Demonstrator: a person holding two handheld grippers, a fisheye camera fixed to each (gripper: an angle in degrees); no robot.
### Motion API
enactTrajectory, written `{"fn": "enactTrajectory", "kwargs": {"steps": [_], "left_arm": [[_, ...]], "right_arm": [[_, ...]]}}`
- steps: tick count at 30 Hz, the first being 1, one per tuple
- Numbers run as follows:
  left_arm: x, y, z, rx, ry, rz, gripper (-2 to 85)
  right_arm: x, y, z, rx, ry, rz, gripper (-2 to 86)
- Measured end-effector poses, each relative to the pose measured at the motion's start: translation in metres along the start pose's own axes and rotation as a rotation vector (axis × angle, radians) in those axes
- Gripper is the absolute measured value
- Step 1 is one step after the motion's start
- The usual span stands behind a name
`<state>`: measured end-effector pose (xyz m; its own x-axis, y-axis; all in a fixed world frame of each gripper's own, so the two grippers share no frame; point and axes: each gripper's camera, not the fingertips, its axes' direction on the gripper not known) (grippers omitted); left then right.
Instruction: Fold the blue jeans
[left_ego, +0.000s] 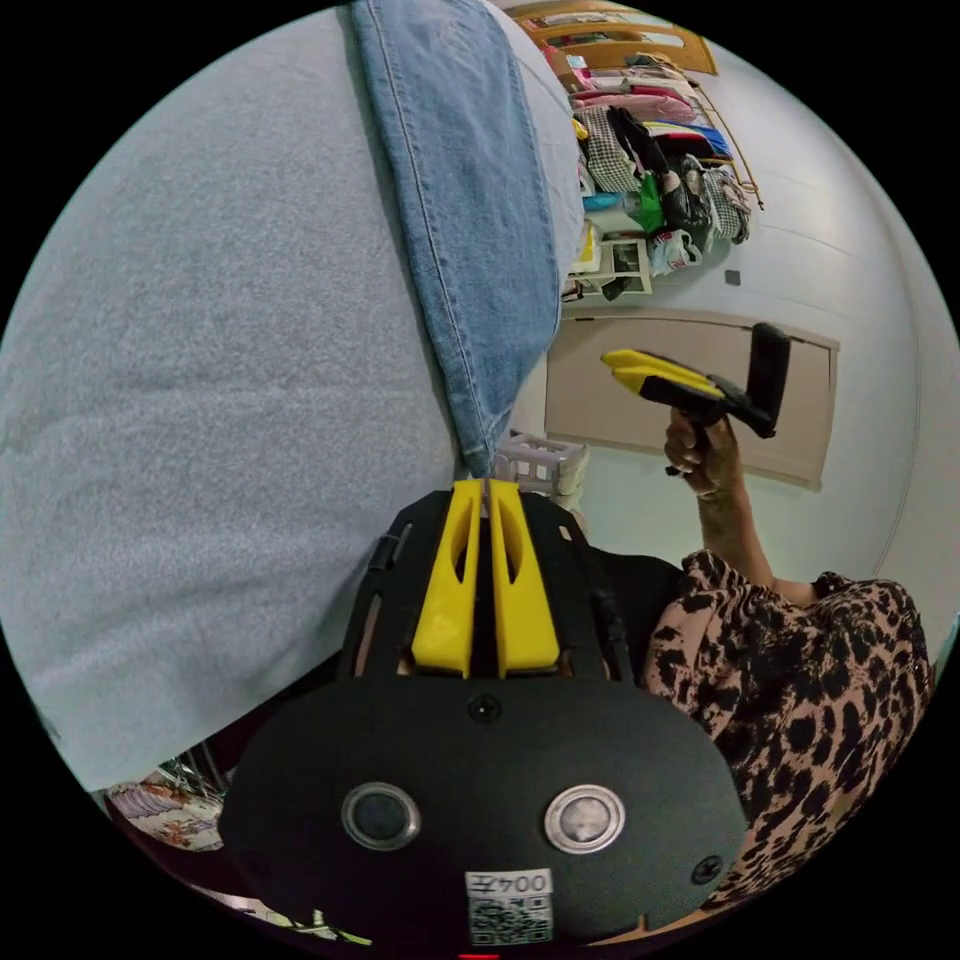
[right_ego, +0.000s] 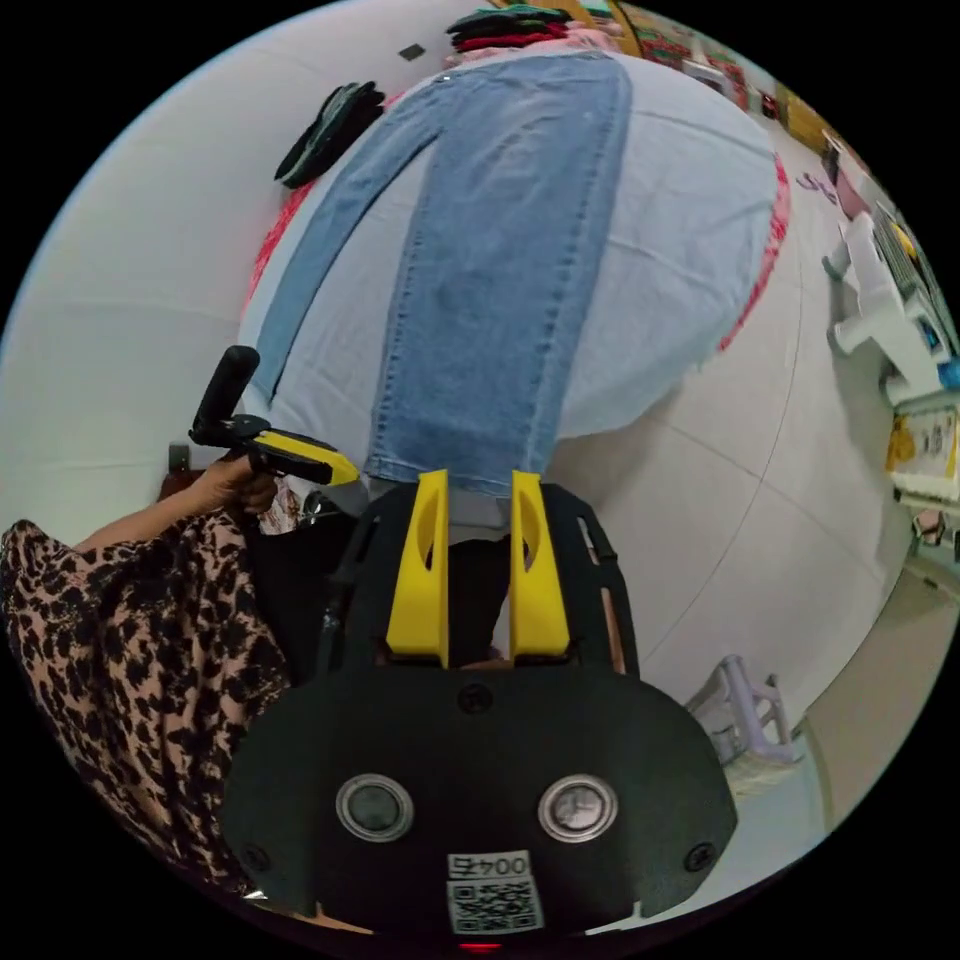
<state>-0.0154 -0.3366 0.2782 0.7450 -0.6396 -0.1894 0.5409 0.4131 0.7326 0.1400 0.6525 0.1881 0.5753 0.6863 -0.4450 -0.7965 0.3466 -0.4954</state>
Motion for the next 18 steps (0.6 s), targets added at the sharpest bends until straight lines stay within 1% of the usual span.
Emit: {"fn": "enactTrajectory", "kwargs": {"steps": [2, 6, 10, 12, 14, 15, 18], "left_arm": [[0.004, 0.01, -0.009, 0.03, -0.015, 0.011, 1.1], [0.008, 0.029, -0.031, 0.111, -0.061, 0.011, 0.6], [0.007, 0.061, -0.07, 0.242, -0.164, -0.027, 0.3], [0.003, 0.077, -0.091, 0.299, -0.213, -0.055, 0.2], [-0.007, 0.099, -0.124, 0.374, -0.271, -0.096, 0.2], [-0.011, 0.104, -0.132, 0.395, -0.282, -0.107, 0.2], [-0.03, 0.127, -0.173, 0.475, -0.31, -0.14, 0.2]], "right_arm": [[-0.02, -0.024, 0.004, -0.026, 0.027, -0.039, 9.3], [-0.054, -0.087, 0.042, -0.166, 0.069, -0.075, 8.1], [-0.078, -0.134, 0.079, -0.285, 0.077, -0.085, 7.3], [-0.086, -0.148, 0.093, -0.342, 0.091, -0.089, 6.2], [-0.094, -0.159, 0.101, -0.365, 0.153, -0.089, 4.0], [-0.099, -0.165, 0.105, -0.386, 0.198, -0.085, 2.2], [-0.107, -0.178, 0.112, -0.409, 0.216, -0.055, 0.7]]}}
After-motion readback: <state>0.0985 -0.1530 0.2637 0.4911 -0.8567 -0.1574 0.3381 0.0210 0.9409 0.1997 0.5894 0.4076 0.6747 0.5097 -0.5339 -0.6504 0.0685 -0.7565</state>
